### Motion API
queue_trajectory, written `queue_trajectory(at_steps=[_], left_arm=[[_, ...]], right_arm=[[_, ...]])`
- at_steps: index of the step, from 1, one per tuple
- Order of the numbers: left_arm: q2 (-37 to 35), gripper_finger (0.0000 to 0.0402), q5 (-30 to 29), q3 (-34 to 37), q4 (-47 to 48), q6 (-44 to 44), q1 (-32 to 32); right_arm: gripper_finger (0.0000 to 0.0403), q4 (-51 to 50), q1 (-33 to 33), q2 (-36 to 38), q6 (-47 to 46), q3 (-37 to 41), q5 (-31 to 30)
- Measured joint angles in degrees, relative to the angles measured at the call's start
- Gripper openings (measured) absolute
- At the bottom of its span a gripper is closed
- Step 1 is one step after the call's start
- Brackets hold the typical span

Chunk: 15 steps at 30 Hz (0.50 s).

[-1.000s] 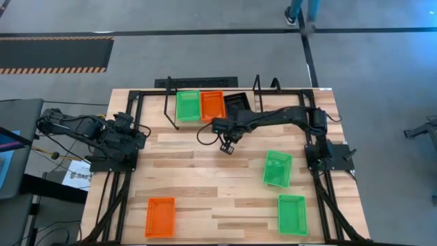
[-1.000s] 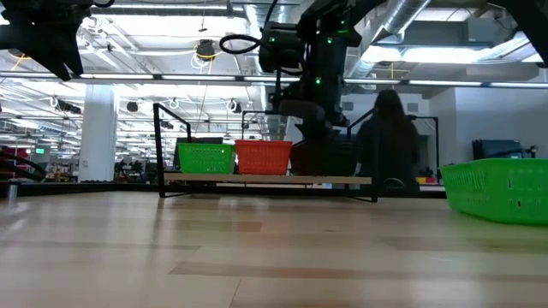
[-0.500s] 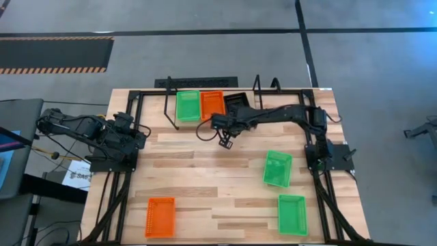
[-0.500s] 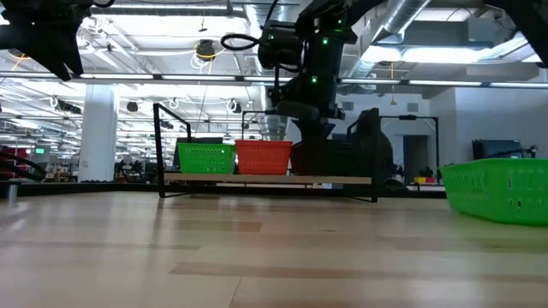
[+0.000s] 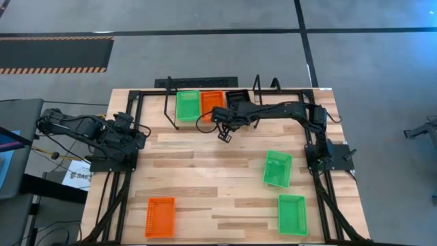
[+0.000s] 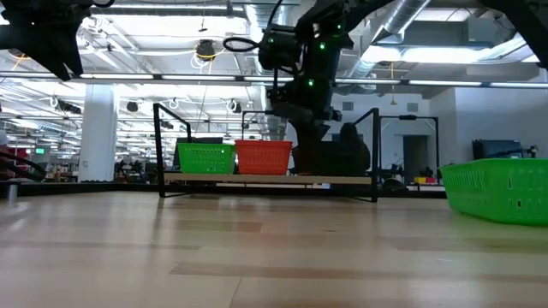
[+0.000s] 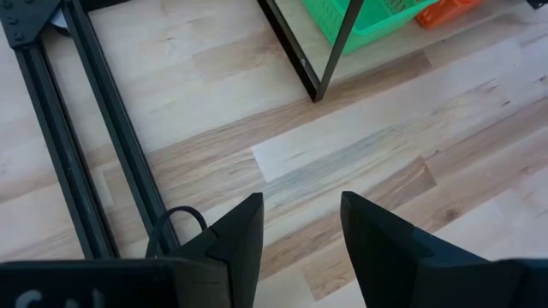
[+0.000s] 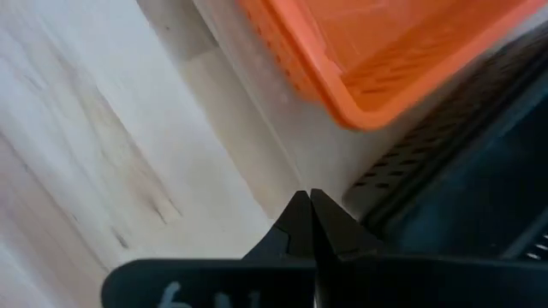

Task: Stack baskets on shelf by color
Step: Stack the black bin on top of the black bin on the shelf, then stack the orange bin on top of the orange bin on the shelf

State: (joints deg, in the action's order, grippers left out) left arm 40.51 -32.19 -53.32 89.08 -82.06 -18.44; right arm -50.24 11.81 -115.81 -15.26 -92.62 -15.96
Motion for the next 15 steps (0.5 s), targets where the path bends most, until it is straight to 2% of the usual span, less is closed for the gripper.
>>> queue_trajectory(at_steps=[5,10,15], left_arm=[[0.0,0.0144,0.3,0.0,0.0,-0.6,0.0],[0.0,0.0144,1.1,0.0,0.3,-2.7,0.0],[0.0,0.0144,8.6,2.8,-0.2,-5.5,0.0]], right_arm=[[0.0000,-1.0,-3.2,0.0,-1.2,-4.0,1.1],[0.0001,-4.0,-7.3,0.0,-1.2,-13.8,0.4],[0.0005,-12.1,-11.4,0.0,-1.2,-26.5,-6.3]])
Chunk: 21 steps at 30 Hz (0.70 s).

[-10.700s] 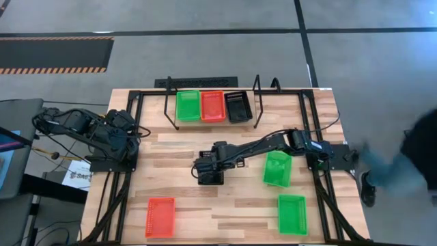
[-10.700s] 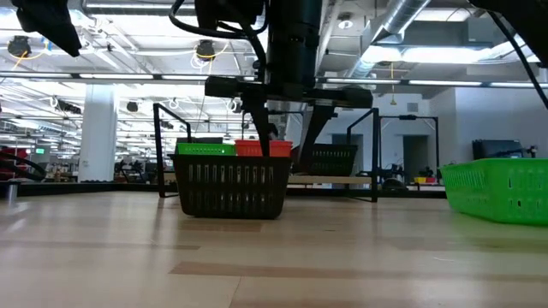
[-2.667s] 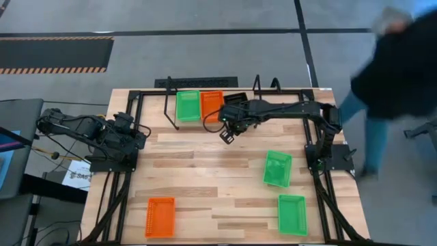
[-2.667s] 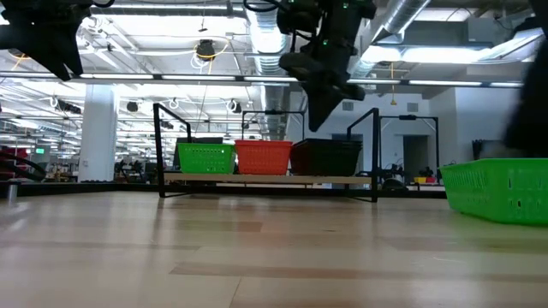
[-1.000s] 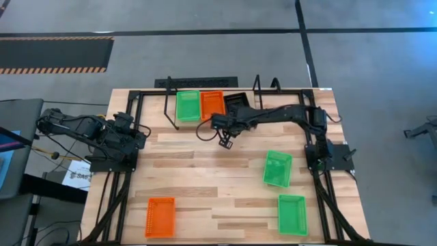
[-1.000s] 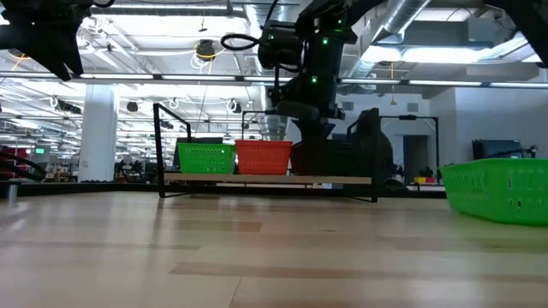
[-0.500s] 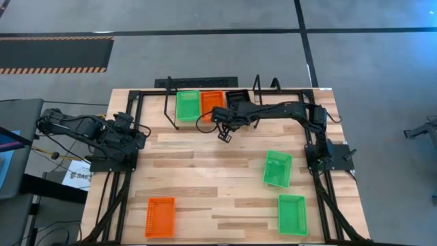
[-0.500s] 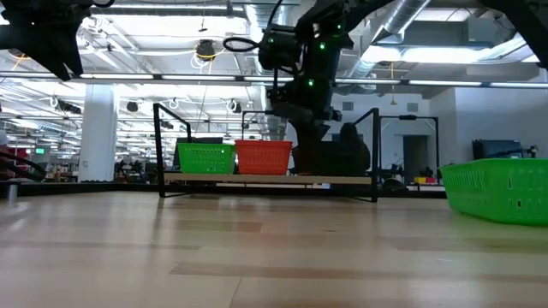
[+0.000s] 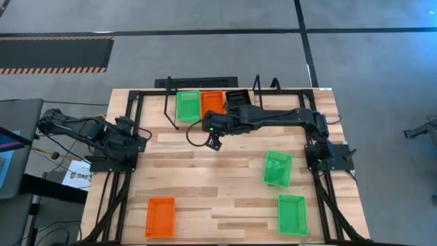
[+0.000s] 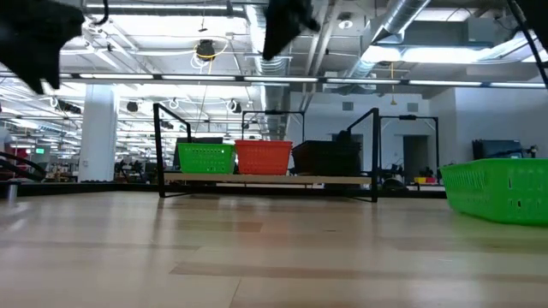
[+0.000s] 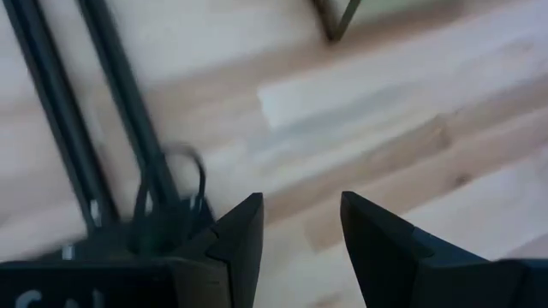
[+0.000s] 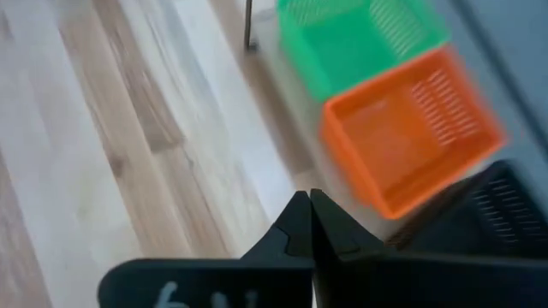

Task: Stack baskets on shelf by color
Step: Stack the orange bin on top of the orange bin on the shelf

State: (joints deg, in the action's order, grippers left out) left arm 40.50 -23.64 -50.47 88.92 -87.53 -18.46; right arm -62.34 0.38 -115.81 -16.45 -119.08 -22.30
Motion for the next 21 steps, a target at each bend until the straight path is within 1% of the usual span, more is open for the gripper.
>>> queue_trajectory(at_steps=[3,5,7,9,11,14,19,21], left_arm=[[0.0,0.0144,4.9,3.1,-1.4,-3.6,0.0],[0.0,0.0144,7.4,5.6,-4.5,-5.3,0.0],[0.0,0.0144,9.7,7.7,-9.8,-5.6,-0.2],[0.6,0.0144,10.9,8.3,-11.5,-4.4,-0.9],[2.8,0.0144,11.6,7.4,-12.0,-5.8,-1.8],[5.3,0.0144,12.0,5.6,-14.1,-7.2,-3.8],[10.6,0.0144,10.0,1.7,-16.0,-8.8,-6.7],[13.4,0.0144,9.1,-1.0,-16.2,-9.2,-7.8]], right_arm=[[0.0008,-5.0,-2.1,0.0,0.0,-7.1,-5.1],[0.0010,-8.3,-3.2,0.0,0.0,-11.4,-8.9],[0.0012,-11.4,-4.1,0.0,0.0,-14.8,-12.9],[0.0014,-13.5,-4.8,0.5,0.0,-16.0,-17.2],[0.0016,-15.2,-5.0,2.6,-0.2,-14.5,-20.8],[0.0016,-19.0,-4.4,4.6,-2.9,-14.6,-22.9],[0.0015,-24.5,-2.4,6.3,-5.4,-14.5,-23.0],[0.0016,-25.3,-1.7,6.9,-5.6,-14.6,-23.0]])
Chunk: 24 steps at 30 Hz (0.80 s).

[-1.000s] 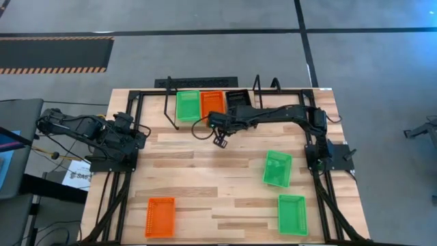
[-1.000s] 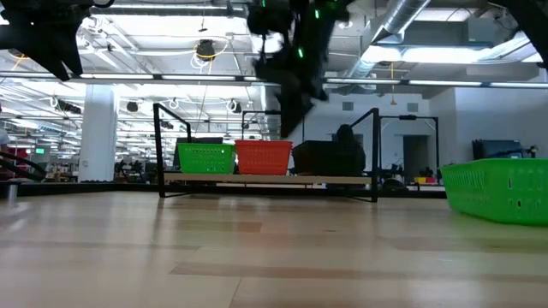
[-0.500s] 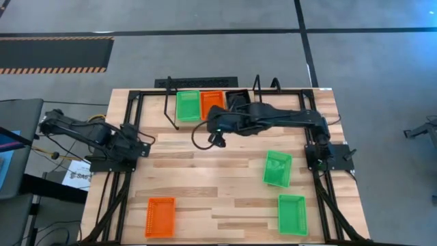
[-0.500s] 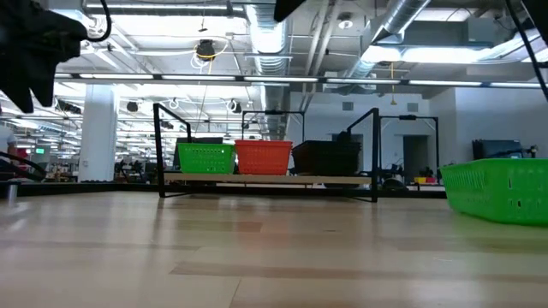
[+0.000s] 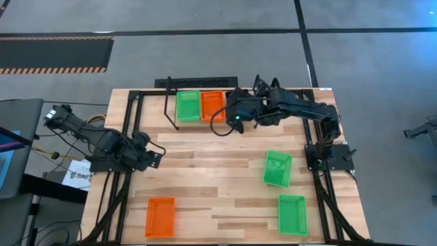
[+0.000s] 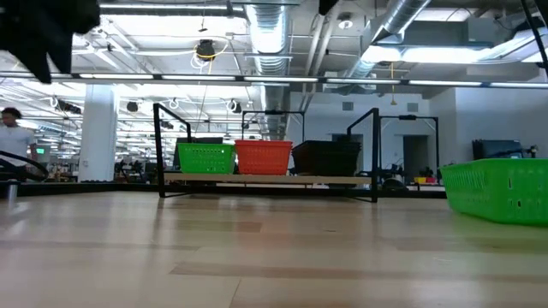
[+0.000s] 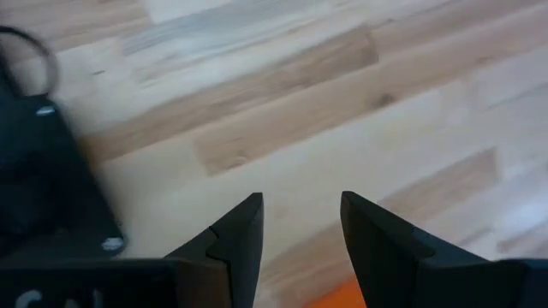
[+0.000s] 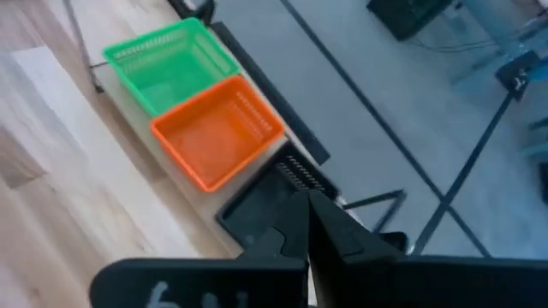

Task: Stack baskets on shelf by color
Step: Stack the orange bin on top of the orange bin on the shelf

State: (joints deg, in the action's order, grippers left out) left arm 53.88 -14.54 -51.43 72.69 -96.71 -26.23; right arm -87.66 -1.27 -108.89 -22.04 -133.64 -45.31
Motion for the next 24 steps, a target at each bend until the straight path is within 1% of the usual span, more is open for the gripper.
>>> queue_trajectory(at_steps=[5,7,10,14,17,21,24], left_arm=[[8.1,0.0144,-1.6,-7.9,0.5,-0.2,-3.5],[11.5,0.0144,-1.7,-11.1,2.9,-2.0,-5.1],[16.7,0.0144,-1.2,-15.0,8.5,-7.1,-8.2],[22.6,0.0144,3.7,-18.3,13.5,-16.4,-13.2],[26.3,0.0144,5.9,-19.5,12.4,-22.6,-17.1],[30.3,0.0144,7.0,-19.7,7.1,-30.1,-21.3],[33.0,0.0144,10.2,-19.7,4.7,-36.1,-23.2]], right_arm=[[0.0014,-2.4,2.0,0.4,0.0,0.0,0.1],[0.0013,-2.3,2.6,0.4,0.4,0.0,0.1],[0.0014,-2.4,3.1,0.4,2.5,0.0,0.1],[0.0016,-2.4,3.4,0.4,4.6,0.0,0.1],[0.0014,-2.3,3.4,0.4,5.9,0.0,0.1],[0.0013,-2.0,3.4,0.4,7.5,0.0,0.1],[0.0015,-1.3,3.4,0.4,8.8,0.0,0.2]])
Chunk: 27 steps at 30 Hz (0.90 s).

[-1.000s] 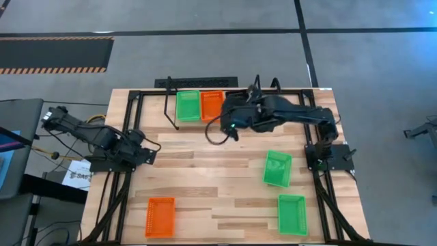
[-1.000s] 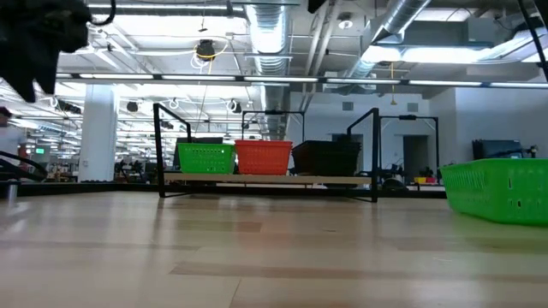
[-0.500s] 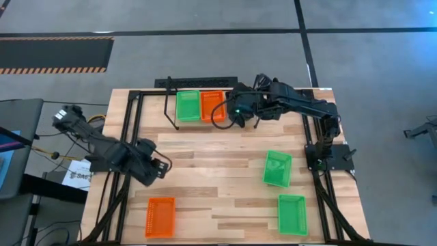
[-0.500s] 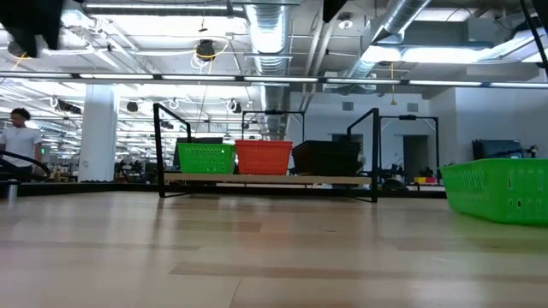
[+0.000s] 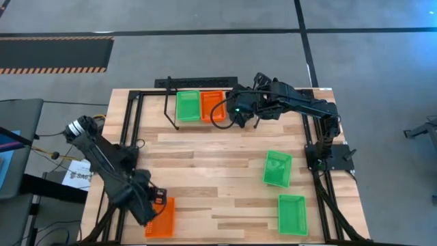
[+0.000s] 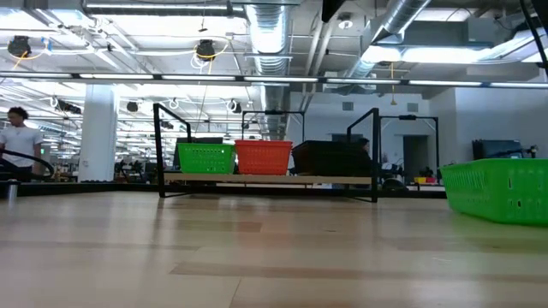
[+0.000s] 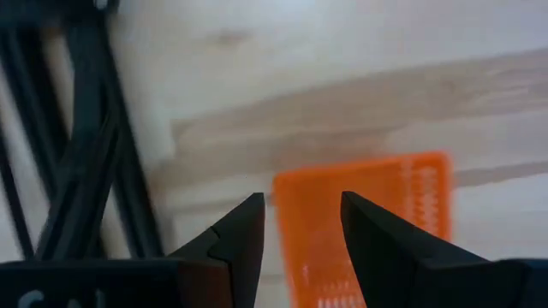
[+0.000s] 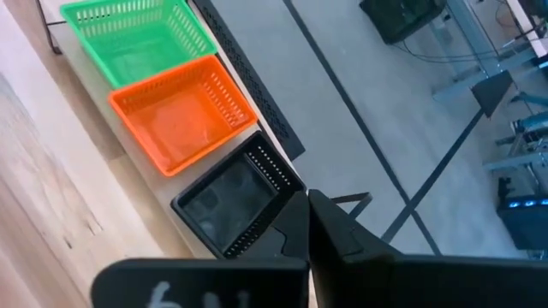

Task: Stack baskets on shelf by color
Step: Stack the orange bin on top of the orange bin on the shelf

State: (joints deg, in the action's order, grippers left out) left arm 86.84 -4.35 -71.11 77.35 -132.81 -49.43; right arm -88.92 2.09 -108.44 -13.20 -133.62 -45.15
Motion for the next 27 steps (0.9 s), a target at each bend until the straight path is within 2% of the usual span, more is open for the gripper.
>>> queue_trajectory(at_steps=[5,8,16,21,27], left_arm=[[4.0,0.0144,8.6,0.0,-2.0,-4.5,-2.3],[5.7,0.0144,11.6,0.0,-3.5,-6.2,-3.6],[7.1,0.0144,7.8,0.0,-6.6,-6.3,-3.9],[7.1,0.0144,5.9,0.0,-6.3,-6.1,-4.3],[7.1,0.0144,5.5,0.0,-7.0,-6.1,-5.2]], right_arm=[[0.0014,1.4,-0.4,0.0,0.2,0.0,0.0],[0.0012,1.5,-1.0,0.0,0.1,0.0,0.1],[0.0012,6.9,-5.8,0.3,-0.3,0.0,1.7],[0.0013,9.0,-11.8,1.5,-1.1,-0.9,1.7],[0.0013,9.1,-21.1,4.6,-6.7,-1.3,0.3]])
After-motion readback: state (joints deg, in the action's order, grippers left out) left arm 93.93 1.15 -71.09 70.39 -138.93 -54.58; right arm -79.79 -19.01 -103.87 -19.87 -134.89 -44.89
